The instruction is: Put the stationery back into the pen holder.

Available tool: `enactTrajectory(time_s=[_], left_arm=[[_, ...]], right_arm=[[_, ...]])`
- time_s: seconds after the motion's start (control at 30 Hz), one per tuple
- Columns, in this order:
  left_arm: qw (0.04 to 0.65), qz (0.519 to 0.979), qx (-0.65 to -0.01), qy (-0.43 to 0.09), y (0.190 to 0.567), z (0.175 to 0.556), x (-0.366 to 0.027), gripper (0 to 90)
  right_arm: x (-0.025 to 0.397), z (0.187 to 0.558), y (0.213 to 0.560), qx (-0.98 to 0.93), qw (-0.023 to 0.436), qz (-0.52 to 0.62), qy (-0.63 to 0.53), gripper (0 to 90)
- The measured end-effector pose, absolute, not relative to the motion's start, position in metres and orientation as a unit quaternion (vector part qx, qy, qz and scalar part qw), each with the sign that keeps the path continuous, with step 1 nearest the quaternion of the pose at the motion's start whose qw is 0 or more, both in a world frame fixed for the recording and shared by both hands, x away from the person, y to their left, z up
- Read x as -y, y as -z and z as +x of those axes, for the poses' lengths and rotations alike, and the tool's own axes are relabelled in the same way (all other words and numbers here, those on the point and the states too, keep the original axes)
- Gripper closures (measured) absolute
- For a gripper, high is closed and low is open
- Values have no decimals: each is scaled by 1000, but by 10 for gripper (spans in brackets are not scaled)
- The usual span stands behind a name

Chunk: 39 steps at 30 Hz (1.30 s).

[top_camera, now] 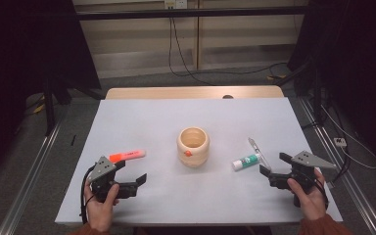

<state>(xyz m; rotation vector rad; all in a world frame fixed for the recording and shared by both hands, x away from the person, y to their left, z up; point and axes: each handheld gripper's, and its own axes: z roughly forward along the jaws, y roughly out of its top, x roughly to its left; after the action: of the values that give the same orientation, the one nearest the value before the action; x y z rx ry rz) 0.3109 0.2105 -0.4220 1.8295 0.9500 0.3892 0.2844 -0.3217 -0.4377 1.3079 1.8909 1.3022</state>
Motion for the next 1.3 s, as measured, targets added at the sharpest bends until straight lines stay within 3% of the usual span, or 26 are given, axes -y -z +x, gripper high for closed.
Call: enactTrajectory(time_s=[0.4,0.77,1.2,1.3], left_arm=[[495,761,-388,-160,422,315,-209,54],[493,763,-385,-162,422,315,-209,54],[490,761,-393,-164,424,315,-209,54],[490,760,-393,-165,424,315,-209,54]], right_arm=[[327,305,429,-731,244,451,-450,52],[329,330,412,-770,183,414,-450,65],[326,363,409,-814,172,395,-389,91],[322,368,406,-834,149,369,-382,100]])
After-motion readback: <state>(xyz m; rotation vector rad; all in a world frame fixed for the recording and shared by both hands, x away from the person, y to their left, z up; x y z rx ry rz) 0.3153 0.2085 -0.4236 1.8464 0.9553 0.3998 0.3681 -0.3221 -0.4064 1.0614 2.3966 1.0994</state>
